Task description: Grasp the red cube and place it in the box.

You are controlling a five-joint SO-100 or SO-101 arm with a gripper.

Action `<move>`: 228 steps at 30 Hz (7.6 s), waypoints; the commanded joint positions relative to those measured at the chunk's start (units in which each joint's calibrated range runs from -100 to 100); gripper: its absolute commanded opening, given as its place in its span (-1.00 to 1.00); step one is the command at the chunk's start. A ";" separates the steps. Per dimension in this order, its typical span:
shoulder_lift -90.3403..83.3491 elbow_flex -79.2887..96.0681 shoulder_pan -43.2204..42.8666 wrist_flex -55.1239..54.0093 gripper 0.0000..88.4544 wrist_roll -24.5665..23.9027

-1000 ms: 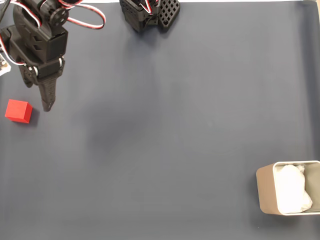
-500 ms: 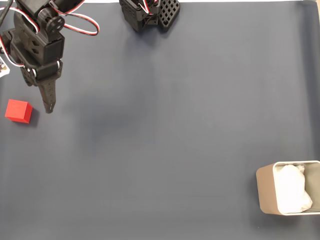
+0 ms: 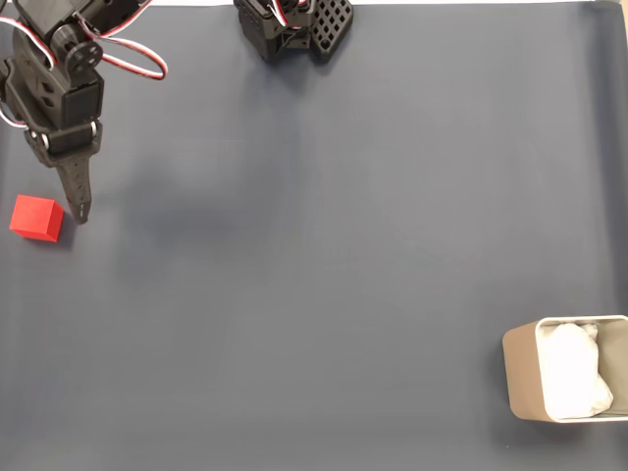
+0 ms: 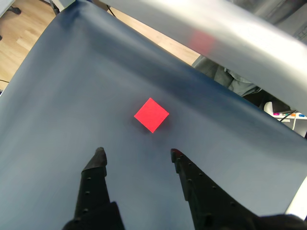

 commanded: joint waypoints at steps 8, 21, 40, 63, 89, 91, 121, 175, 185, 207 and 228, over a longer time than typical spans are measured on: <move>1.62 3.31 0.31 -7.25 -0.25 -0.68; 1.71 11.06 -0.12 -14.13 -0.23 -0.73; 9.24 9.42 -0.26 -22.66 -0.18 -1.27; 14.18 3.95 -2.53 -25.69 -0.17 -3.17; 15.05 3.12 -4.10 -31.59 -0.15 -3.71; 15.05 3.22 -4.17 -32.33 -0.15 -3.71; 24.24 -5.09 -6.87 -36.26 -0.12 -2.88; 27.70 -8.65 -9.14 -37.16 -0.83 2.98; 22.68 -8.74 -10.35 -32.82 -0.83 2.44; -0.98 -10.01 -27.25 -18.64 -0.84 1.32; -14.59 -2.81 -47.28 -15.03 -0.85 3.52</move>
